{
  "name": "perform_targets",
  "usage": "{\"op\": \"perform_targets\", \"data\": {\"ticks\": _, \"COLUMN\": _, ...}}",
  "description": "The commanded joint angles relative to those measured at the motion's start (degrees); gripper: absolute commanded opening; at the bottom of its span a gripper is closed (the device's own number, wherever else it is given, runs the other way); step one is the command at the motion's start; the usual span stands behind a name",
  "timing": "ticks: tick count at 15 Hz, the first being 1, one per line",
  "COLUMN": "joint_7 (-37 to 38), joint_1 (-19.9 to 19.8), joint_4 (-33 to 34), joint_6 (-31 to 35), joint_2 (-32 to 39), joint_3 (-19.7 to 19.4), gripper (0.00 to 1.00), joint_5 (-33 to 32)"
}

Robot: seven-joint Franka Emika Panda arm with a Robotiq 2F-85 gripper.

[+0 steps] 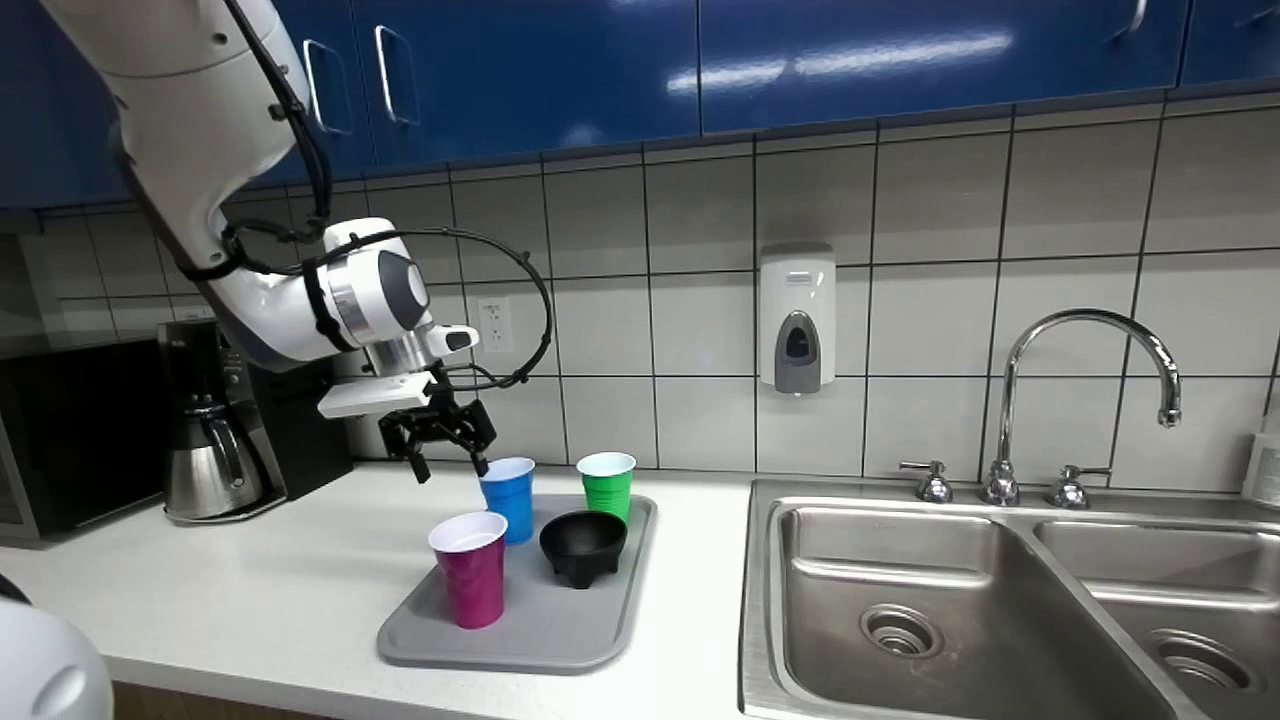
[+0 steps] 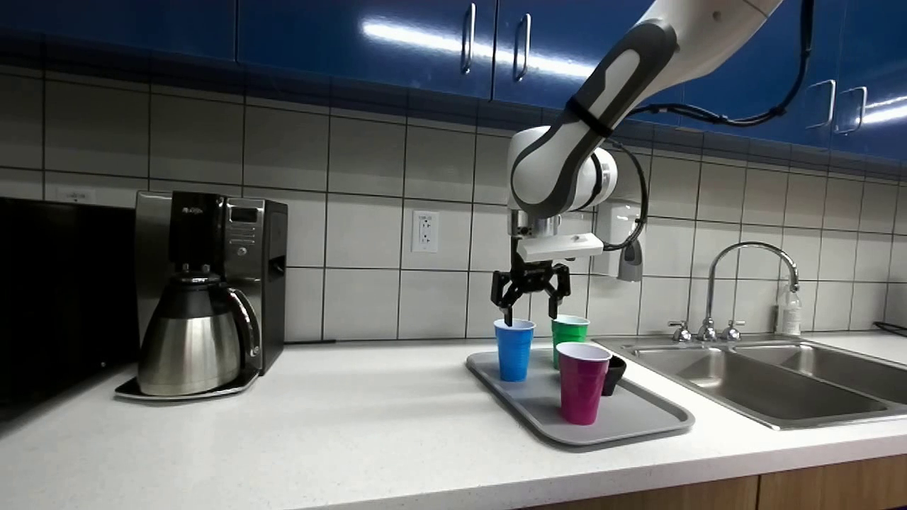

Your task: Remove the blue, purple and green cups from the tray

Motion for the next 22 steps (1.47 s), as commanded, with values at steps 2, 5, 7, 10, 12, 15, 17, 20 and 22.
{"op": "perform_targets", "data": {"ticks": 2, "joint_7": -0.2, "joint_1": 2.1, "joint_4": 5.9, "joint_6": 0.9, "joint_2": 4.9, "joint_3": -2.6, "gripper": 1.0, "joint_5": -2.0}}
{"op": "perform_targets", "data": {"ticks": 5, "joint_7": -0.8, "joint_1": 3.0, "joint_4": 9.4, "joint_6": 1.6, "joint_2": 7.8, "joint_3": -3.8, "gripper": 1.0, "joint_5": -1.9}}
{"op": "perform_targets", "data": {"ticks": 7, "joint_7": -1.2, "joint_1": 3.7, "joint_4": 11.5, "joint_6": 1.9, "joint_2": 9.7, "joint_3": -4.4, "gripper": 1.0, "joint_5": -1.6}}
{"op": "perform_targets", "data": {"ticks": 10, "joint_7": -1.8, "joint_1": 4.5, "joint_4": 14.6, "joint_6": 2.8, "joint_2": 12.9, "joint_3": -5.2, "gripper": 1.0, "joint_5": -1.1}}
{"op": "perform_targets", "data": {"ticks": 12, "joint_7": -2.3, "joint_1": 5.0, "joint_4": 16.6, "joint_6": 3.3, "joint_2": 15.2, "joint_3": -5.6, "gripper": 1.0, "joint_5": -0.7}}
{"op": "perform_targets", "data": {"ticks": 15, "joint_7": -2.5, "joint_1": 5.7, "joint_4": 19.2, "joint_6": 3.6, "joint_2": 18.2, "joint_3": -6.6, "gripper": 1.0, "joint_5": -0.6}}
{"op": "perform_targets", "data": {"ticks": 17, "joint_7": -2.7, "joint_1": 6.1, "joint_4": 20.5, "joint_6": 3.8, "joint_2": 19.8, "joint_3": -7.3, "gripper": 1.0, "joint_5": -0.6}}
{"op": "perform_targets", "data": {"ticks": 20, "joint_7": -3.1, "joint_1": 6.6, "joint_4": 21.8, "joint_6": 4.2, "joint_2": 21.4, "joint_3": -8.0, "gripper": 1.0, "joint_5": -0.3}}
{"op": "perform_targets", "data": {"ticks": 22, "joint_7": -3.2, "joint_1": 6.8, "joint_4": 22.5, "joint_6": 4.5, "joint_2": 22.1, "joint_3": -8.4, "gripper": 1.0, "joint_5": -0.2}}
